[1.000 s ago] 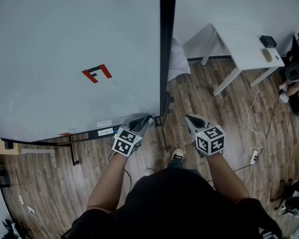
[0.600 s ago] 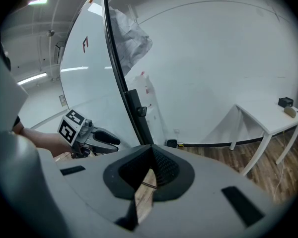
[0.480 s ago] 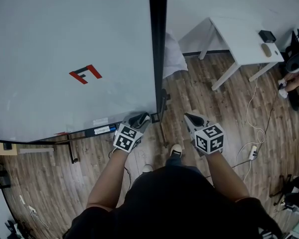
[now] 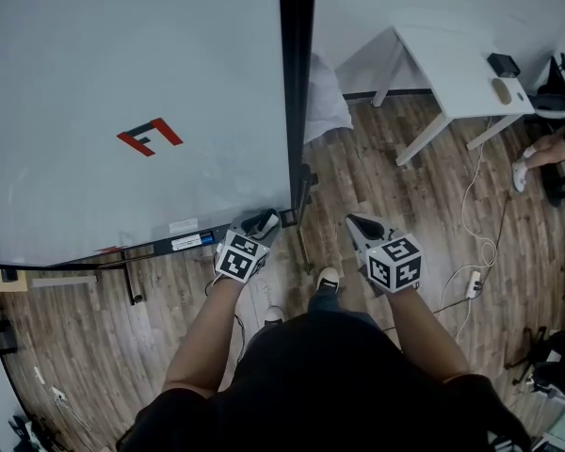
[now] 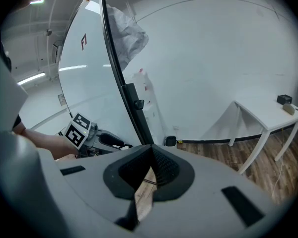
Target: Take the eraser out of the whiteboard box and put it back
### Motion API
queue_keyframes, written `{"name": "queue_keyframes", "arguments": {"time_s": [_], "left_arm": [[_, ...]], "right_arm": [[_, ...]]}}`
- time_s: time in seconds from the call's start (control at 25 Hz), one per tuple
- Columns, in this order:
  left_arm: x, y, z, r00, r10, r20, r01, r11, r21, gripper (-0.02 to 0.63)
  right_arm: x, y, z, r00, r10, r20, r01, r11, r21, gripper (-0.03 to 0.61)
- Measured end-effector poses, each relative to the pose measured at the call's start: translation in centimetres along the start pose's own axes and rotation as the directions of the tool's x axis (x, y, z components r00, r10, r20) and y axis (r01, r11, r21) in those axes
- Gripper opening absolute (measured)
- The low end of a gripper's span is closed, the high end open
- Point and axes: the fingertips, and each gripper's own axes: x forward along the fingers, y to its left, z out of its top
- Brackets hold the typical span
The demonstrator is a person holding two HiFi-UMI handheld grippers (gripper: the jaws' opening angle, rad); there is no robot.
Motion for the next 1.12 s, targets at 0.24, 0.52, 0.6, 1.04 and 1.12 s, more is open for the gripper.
{"name": "queue_keyframes", "arguments": {"time_s": [0.24,0.52,0.6,1.04,1.12], "left_arm": [[1.1,0.3,-1.0,1.000,0.011,-0.012,-0.010,1.000,0.007,0.187],[2.0,0.7,-1.8,0.999,0.032,-0.030,-0.031,0.999,0.024,0.187],[2.1,0.9,-1.8,0.999,0.032,-0.025,-0.031,0.999,0.020,0.187],[2.1,0.8,-1.4,1.000,0.019,-0.025,-0.020,1.000,-0.012,0.176],[2.1,0.8,-1.3,1.000,0.020,-0.023,-0.020,1.000,-0.010,0.173]], "right_arm": [[-0.1,-0.2,-0.7,1.000,-0.001,-0.012,0.002,1.000,0.004,-0.005],[-0.2,-0.3,-0.9,1.000,-0.002,-0.017,0.002,1.000,0.008,-0.005],[-0.1,-0.4,-0.9,1.000,0.000,-0.018,0.000,1.000,0.008,-0.005],[0.1,-0.2,-1.3,1.000,0.007,-0.024,-0.007,1.000,0.012,-0.005],[0.1,-0.2,-1.1,1.000,0.007,-0.022,-0.007,1.000,0.011,-0.005]]}}
